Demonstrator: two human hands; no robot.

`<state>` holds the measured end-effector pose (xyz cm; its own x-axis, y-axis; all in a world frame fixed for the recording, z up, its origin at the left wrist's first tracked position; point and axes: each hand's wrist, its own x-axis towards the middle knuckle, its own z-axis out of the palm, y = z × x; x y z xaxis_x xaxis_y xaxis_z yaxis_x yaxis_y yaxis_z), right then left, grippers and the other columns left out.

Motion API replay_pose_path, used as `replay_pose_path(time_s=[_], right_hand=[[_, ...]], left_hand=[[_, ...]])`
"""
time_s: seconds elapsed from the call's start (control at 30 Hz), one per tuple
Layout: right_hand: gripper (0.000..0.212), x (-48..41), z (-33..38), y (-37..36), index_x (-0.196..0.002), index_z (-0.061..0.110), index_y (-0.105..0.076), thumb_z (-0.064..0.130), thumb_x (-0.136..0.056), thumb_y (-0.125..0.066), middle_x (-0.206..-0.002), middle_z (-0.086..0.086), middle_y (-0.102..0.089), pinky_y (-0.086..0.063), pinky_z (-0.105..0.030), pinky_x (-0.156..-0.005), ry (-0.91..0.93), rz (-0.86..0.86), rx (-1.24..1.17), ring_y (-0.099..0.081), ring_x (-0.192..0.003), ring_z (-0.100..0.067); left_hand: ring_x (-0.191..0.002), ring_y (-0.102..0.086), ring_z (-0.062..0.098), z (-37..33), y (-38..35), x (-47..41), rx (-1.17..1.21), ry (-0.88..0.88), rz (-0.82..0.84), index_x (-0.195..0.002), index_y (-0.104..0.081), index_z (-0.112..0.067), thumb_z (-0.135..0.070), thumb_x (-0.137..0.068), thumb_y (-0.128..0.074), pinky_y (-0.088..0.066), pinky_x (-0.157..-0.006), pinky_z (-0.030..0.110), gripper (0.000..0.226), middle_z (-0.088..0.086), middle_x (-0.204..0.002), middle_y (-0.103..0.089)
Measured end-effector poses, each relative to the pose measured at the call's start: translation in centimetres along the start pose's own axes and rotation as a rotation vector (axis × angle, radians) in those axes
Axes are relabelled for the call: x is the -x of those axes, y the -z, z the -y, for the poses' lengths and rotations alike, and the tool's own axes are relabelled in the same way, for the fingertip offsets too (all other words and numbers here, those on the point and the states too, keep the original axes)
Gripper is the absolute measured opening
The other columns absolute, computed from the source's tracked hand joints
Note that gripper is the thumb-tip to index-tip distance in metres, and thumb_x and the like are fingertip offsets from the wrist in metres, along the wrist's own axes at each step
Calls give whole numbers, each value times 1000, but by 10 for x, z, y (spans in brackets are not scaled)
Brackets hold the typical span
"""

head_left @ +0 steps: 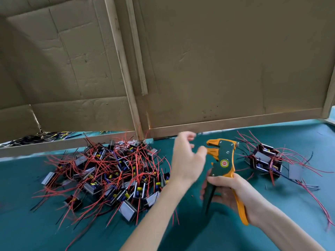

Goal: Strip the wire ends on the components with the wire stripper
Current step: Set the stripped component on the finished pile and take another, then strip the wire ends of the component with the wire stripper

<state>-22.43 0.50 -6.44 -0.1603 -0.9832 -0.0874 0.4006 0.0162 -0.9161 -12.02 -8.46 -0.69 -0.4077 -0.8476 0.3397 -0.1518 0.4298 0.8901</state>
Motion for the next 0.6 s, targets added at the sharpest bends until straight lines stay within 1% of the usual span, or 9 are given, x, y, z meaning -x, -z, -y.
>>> replay_pose_path(time_s=[0.03, 0.07, 0.1, 0.13, 0.2, 0.23, 0.33, 0.43, 0.6], right_hand=[[21, 2, 2, -3, -85, 2, -66, 0, -66, -75, -78, -24, -63, -58, -45, -68, 23, -2, 39, -66, -70, -37], [19, 3, 3, -4, -81, 5, -68, -1, -65, -77, -77, -24, -64, -58, -45, -67, 40, 9, 85, -66, -69, -38], [17, 4, 2, -4, -78, 7, -70, 1, -65, -80, -76, -24, -64, -58, -44, -67, 35, 5, 124, -66, -70, -37], [15, 4, 0, -4, -76, 9, -70, 3, -66, -80, -77, -24, -65, -58, -44, -68, 42, 11, 149, -67, -70, -37], [8, 6, 0, -7, -76, 9, -71, 5, -71, -75, -77, -24, -66, -58, -42, -67, 48, 6, 183, -68, -70, -36], [8, 7, 0, -8, -76, 9, -70, 2, -74, -73, -77, -23, -67, -58, -41, -67, 55, -4, 207, -68, -70, -36], [14, 9, 0, -10, -77, 7, -68, -6, -82, -67, -76, -22, -68, -59, -40, -67, 70, -15, 248, -69, -70, -35], [8, 11, 1, -13, -82, 1, -65, -7, -82, -67, -75, -21, -68, -59, -37, -65, 75, -23, 288, -68, -68, -33], [7, 14, 4, -18, -86, -4, -62, -6, -82, -68, -76, -21, -68, -60, -38, -67, 82, -36, 348, -68, -68, -32]], left_hand=[[-103, -56, 13, 7, 10, -1, 59, 150, 47, -122, -48, -17, -17, -84, -65, -44, -94, 29, 41, -2, -118, -54], [-103, -59, 15, 11, 18, -3, 132, 283, 141, -123, -49, -15, -24, -79, -68, -47, -96, 32, 48, 0, -116, -58], [-99, -63, 17, 14, 24, -4, 226, 381, 238, -119, -54, -12, -28, -74, -69, -51, -94, 33, 50, 4, -111, -63], [-92, -67, 19, 16, 28, -5, 331, 433, 313, -110, -61, -8, -26, -72, -70, -54, -89, 31, 43, 8, -105, -68], [-83, -70, 21, 15, 32, -5, 465, 437, 370, -95, -69, -4, -16, -80, -69, -58, -79, 28, 20, 15, -95, -72], [-81, -70, 21, 14, 32, -5, 487, 438, 376, -93, -71, -3, -13, -84, -66, -58, -77, 27, 14, 15, -91, -72], [-76, -70, 20, 10, 30, -3, 493, 450, 395, -92, -73, -2, -12, -87, -64, -58, -71, 26, 14, 13, -84, -73], [-69, -70, 17, 5, 30, -2, 459, 462, 388, -82, -73, -4, -13, -85, -67, -57, -64, 24, 11, 13, -78, -72], [-68, -70, 18, 0, 33, -2, 413, 461, 364, -79, -74, -3, -14, -82, -67, -56, -62, 23, 13, 16, -80, -73]])
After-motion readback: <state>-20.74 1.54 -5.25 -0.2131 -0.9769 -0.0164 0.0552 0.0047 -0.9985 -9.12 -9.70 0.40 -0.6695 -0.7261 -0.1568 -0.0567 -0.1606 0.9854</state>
